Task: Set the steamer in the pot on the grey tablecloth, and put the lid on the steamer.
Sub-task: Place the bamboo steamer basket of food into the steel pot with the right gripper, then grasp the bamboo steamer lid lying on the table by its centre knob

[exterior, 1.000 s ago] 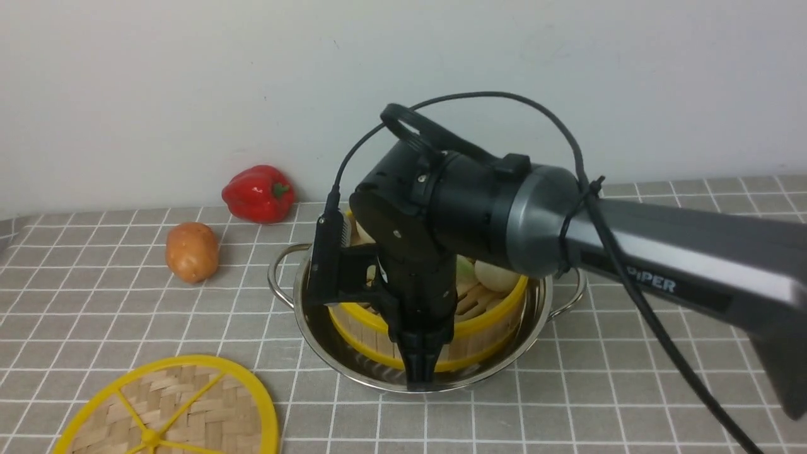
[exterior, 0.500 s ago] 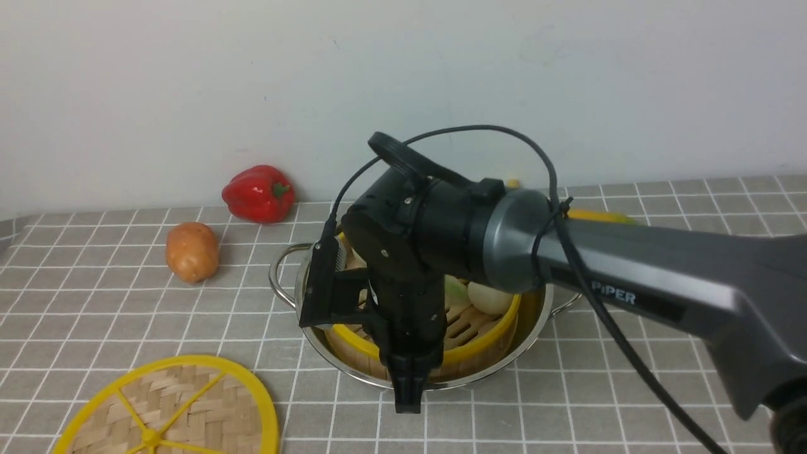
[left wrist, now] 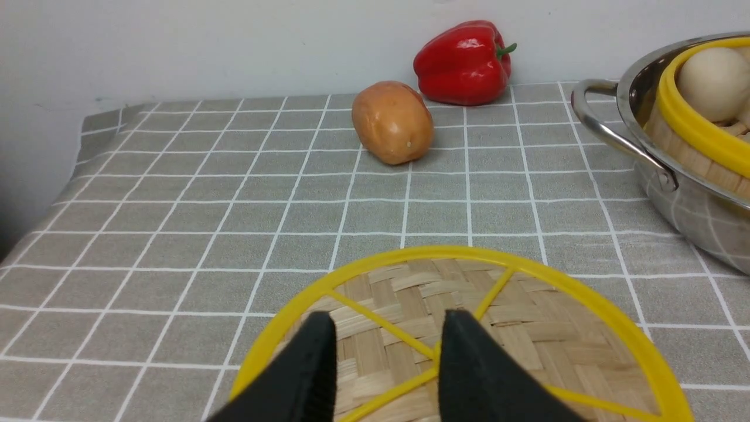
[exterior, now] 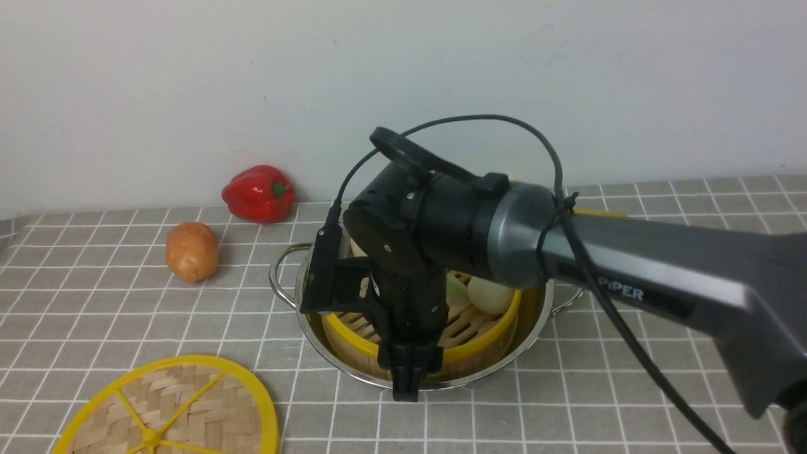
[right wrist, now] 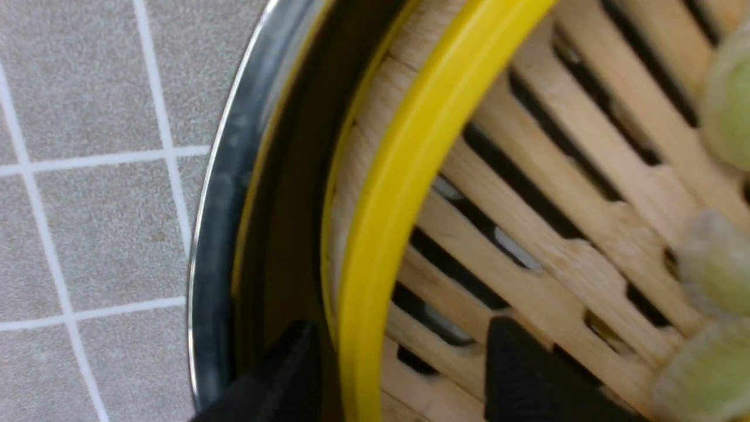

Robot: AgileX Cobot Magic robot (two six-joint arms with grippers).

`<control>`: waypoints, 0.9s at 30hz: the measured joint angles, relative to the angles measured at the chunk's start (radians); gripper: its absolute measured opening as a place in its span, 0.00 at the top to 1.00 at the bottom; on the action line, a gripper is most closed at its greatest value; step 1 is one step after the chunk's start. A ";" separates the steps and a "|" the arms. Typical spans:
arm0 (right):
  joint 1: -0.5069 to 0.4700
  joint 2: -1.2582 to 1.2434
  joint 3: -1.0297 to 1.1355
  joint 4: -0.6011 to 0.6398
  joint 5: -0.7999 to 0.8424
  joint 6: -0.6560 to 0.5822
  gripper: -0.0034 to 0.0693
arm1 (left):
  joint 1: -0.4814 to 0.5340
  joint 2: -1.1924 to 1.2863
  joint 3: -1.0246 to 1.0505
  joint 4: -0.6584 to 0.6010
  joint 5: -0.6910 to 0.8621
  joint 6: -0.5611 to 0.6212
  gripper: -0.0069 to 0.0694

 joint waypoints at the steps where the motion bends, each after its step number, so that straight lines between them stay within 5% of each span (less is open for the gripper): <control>1: 0.000 -0.016 0.000 -0.008 0.000 0.006 0.36 | 0.000 0.000 0.000 0.000 0.000 0.000 0.59; 11: 0.000 -0.231 0.000 -0.096 0.000 0.154 0.37 | 0.000 0.000 0.000 0.000 0.000 0.000 0.59; 14: 0.000 -0.323 0.000 -0.097 0.001 0.253 0.53 | 0.000 0.000 0.000 0.000 0.000 0.000 0.59; 16: 0.000 -0.393 0.000 -0.097 0.001 0.339 0.79 | 0.000 0.000 0.000 0.000 0.000 0.000 0.59; 18: 0.000 -0.441 0.000 -0.098 0.001 0.373 0.91 | 0.000 0.000 0.000 0.000 0.000 0.000 0.59; 27: -0.001 -0.563 -0.001 0.001 0.002 0.546 0.97 | 0.000 0.000 0.000 0.000 0.000 0.000 0.59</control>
